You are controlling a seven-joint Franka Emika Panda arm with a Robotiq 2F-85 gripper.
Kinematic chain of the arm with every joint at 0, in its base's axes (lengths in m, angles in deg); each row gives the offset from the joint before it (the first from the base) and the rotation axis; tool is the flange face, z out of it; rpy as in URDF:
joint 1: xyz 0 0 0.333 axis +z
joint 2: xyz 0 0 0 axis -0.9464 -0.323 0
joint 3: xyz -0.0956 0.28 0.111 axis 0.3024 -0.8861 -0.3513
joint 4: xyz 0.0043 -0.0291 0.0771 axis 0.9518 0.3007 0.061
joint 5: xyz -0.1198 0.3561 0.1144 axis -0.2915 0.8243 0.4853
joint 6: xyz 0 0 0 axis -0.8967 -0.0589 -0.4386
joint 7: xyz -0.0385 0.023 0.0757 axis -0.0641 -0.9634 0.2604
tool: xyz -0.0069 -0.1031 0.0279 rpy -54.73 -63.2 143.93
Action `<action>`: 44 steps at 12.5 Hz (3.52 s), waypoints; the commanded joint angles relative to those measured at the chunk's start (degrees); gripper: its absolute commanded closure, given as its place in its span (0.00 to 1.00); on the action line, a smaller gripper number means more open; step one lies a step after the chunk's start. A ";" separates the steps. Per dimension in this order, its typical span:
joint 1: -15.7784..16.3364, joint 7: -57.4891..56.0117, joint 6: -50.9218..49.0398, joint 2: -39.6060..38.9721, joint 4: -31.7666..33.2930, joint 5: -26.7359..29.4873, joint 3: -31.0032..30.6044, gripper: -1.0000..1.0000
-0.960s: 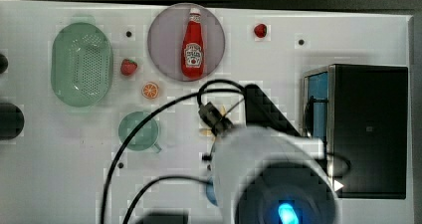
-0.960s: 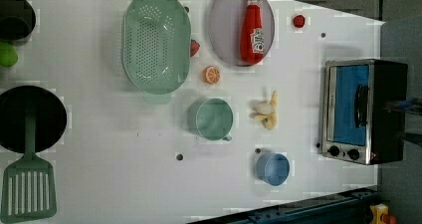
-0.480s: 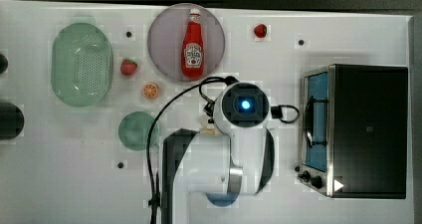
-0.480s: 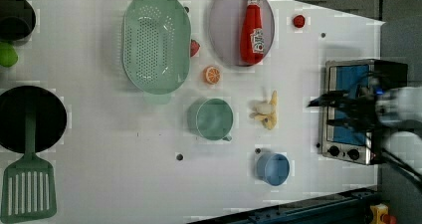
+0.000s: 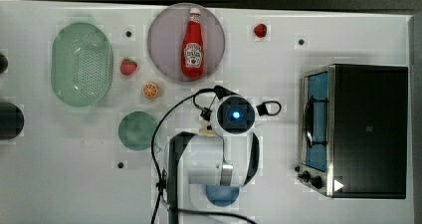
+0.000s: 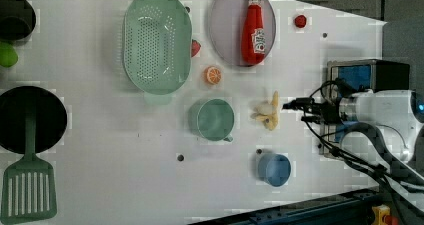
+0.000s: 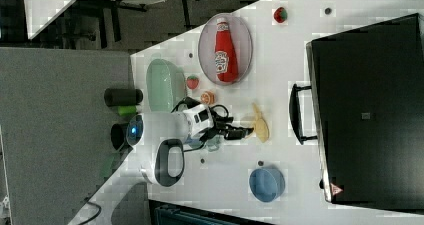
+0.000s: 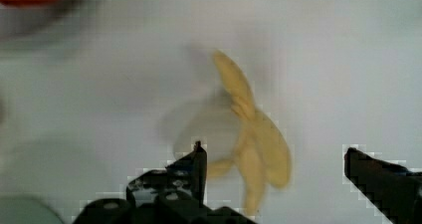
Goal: Pick Banana and place it in mug.
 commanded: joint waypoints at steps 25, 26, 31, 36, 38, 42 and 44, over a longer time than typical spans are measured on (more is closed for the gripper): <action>1.83 10.84 -37.68 23.86 -14.67 4.22 -12.53 0.68; 2.16 14.25 -37.56 23.57 -14.60 6.07 -14.61 0.68; 2.48 38.29 -30.98 16.21 -13.91 6.18 -26.16 0.68; 2.45 42.03 -13.38 10.01 -5.29 4.48 -27.13 0.68; 2.40 42.02 -11.42 8.49 -3.33 3.93 -27.02 0.68; 2.57 42.03 -4.09 5.45 -2.09 3.82 -26.99 0.13; 2.48 42.02 -2.91 5.66 -2.54 3.82 -26.67 0.00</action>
